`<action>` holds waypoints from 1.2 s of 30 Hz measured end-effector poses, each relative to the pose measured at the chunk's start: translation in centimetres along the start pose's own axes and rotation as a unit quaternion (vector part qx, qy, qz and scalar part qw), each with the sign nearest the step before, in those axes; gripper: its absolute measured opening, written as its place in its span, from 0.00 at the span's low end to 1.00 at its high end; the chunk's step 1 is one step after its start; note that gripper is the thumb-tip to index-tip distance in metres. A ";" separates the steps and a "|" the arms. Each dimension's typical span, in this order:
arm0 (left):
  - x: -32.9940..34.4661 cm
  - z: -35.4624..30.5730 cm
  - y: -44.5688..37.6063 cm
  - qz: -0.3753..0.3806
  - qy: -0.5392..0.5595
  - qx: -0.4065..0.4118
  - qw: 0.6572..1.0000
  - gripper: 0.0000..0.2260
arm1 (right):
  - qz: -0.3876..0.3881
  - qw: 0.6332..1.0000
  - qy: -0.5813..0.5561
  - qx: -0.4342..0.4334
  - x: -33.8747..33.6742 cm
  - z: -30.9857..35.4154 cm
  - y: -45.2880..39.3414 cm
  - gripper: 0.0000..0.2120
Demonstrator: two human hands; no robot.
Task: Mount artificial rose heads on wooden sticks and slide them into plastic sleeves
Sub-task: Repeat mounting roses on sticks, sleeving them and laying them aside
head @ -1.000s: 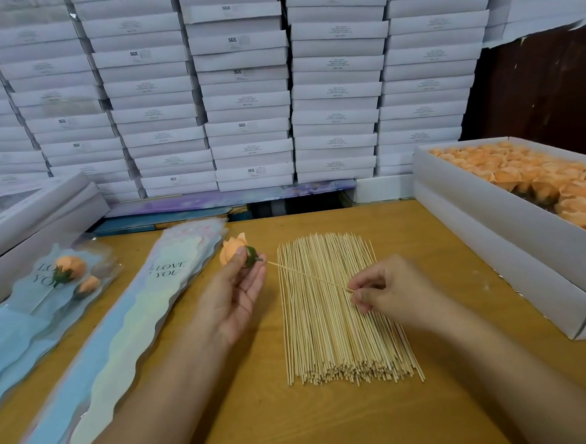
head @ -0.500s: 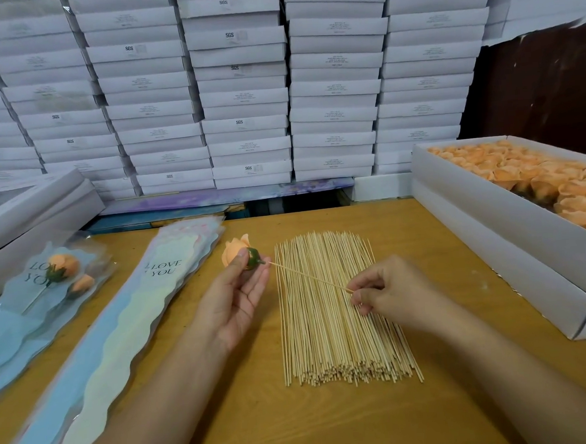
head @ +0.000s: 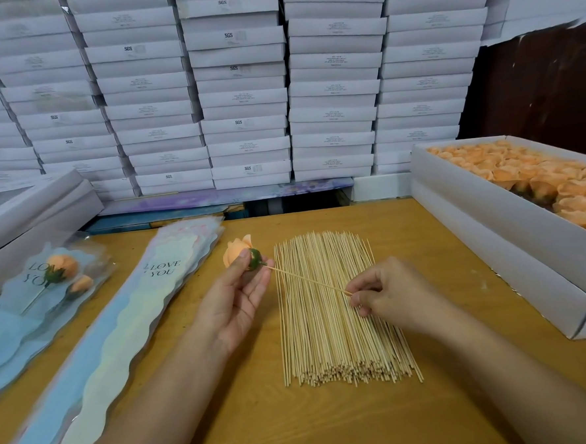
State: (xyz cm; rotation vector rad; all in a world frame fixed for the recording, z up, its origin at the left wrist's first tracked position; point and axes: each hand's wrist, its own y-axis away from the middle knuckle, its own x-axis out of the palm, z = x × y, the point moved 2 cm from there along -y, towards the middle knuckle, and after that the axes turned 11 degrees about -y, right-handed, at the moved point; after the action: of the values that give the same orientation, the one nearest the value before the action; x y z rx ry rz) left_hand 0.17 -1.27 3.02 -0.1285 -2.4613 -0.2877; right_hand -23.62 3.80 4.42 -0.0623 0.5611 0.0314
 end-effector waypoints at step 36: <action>0.1 0.3 0.4 -0.007 -0.005 -0.003 1.000 0.16 | -0.040 0.998 0.024 -0.049 0.8 -0.6 -0.2 0.06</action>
State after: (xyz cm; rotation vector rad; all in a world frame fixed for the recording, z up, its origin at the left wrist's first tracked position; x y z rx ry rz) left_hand -0.01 -0.82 2.91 -0.1162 -2.4716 -0.3013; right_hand -23.25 3.55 3.44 -0.1818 0.6053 -0.0196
